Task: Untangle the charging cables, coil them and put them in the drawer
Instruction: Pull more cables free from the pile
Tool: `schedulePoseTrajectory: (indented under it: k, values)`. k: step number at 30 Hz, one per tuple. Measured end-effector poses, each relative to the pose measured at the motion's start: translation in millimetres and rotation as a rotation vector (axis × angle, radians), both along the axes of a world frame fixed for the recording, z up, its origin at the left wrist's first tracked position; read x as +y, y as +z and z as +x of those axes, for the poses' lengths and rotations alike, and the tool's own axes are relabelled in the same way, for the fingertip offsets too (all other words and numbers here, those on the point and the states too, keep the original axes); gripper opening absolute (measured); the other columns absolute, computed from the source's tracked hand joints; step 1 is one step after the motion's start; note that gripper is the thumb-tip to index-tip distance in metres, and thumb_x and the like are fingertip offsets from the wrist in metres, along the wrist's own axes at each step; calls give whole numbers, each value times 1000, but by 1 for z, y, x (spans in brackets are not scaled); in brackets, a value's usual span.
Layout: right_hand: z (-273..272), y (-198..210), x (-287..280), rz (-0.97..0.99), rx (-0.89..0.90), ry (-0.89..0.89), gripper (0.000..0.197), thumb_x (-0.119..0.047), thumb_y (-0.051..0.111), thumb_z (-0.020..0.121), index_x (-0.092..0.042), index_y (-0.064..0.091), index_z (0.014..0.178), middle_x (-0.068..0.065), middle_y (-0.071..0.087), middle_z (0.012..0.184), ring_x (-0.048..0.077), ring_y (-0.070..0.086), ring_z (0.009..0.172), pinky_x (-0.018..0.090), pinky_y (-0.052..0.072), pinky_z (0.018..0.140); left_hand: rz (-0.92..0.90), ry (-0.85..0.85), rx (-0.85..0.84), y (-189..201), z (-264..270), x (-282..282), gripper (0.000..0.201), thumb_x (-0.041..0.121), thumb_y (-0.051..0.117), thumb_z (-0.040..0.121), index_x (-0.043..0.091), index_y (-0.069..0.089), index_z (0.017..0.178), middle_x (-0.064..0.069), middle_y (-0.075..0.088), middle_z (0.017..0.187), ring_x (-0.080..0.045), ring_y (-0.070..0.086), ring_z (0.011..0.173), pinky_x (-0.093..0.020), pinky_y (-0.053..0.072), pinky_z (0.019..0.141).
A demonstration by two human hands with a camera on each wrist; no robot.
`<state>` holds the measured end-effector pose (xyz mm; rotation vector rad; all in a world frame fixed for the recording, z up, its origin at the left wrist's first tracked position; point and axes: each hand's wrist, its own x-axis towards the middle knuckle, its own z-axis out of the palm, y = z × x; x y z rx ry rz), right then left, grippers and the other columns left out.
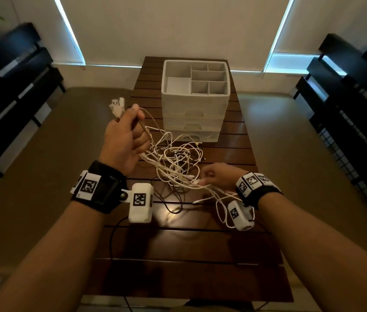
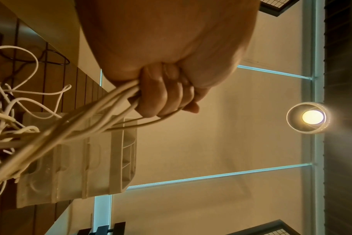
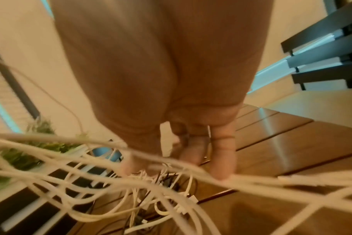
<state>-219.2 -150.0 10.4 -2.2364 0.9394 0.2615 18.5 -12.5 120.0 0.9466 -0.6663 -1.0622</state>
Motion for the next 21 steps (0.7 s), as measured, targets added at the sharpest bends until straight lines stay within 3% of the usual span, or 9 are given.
schedulePoseTrajectory:
  k: [3, 8, 12, 16, 18, 21]
  values:
    - [-3, -5, -11, -172, -113, -111, 15, -26, 68, 99, -17, 59, 91, 0, 62, 93, 16, 57, 81, 32, 46, 73, -26, -12, -32, 11, -5, 1, 35, 33, 43, 112, 21, 59, 83, 9, 25, 49, -7, 20, 38, -21, 24, 35]
    - [-9, -27, -11, -255, -49, -191, 8, -20, 52, 102, -18, 47, 97, 9, 56, 101, 26, 57, 82, 40, 48, 76, -207, -104, -94, 47, -13, 0, 36, 32, 37, 113, 20, 56, 86, 7, 25, 51, -9, 18, 40, -22, 23, 35]
    - [-7, -31, -6, -87, -192, -387, 10, -17, 48, 102, -12, 56, 100, 7, 67, 96, 22, 60, 82, 32, 46, 69, -126, -110, -149, 41, -23, -1, 35, 31, 40, 113, 19, 56, 85, 6, 24, 52, -10, 16, 40, -21, 21, 35]
    - [12, -26, -13, -128, -271, -470, 26, -31, 52, 105, -10, 67, 102, 4, 68, 99, 22, 60, 89, 30, 40, 76, 12, -126, -161, 13, -35, 2, 34, 31, 42, 113, 18, 58, 85, 8, 28, 50, -9, 19, 39, -19, 21, 36]
    - [22, -27, -19, -45, -225, -485, 34, -37, 53, 105, -8, 69, 99, 8, 69, 97, 24, 61, 85, 31, 42, 72, 23, -139, -164, 8, -39, 6, 34, 30, 42, 113, 16, 60, 87, 8, 28, 50, -8, 19, 38, -20, 19, 37]
    - [30, -36, -14, 83, 77, -325, 44, -48, 59, 102, -11, 63, 78, 9, 65, 87, 19, 58, 70, 28, 44, 61, 14, -118, -195, 6, -40, 11, 32, 27, 42, 113, 10, 63, 94, 7, 26, 52, -8, 18, 40, -21, 17, 37]
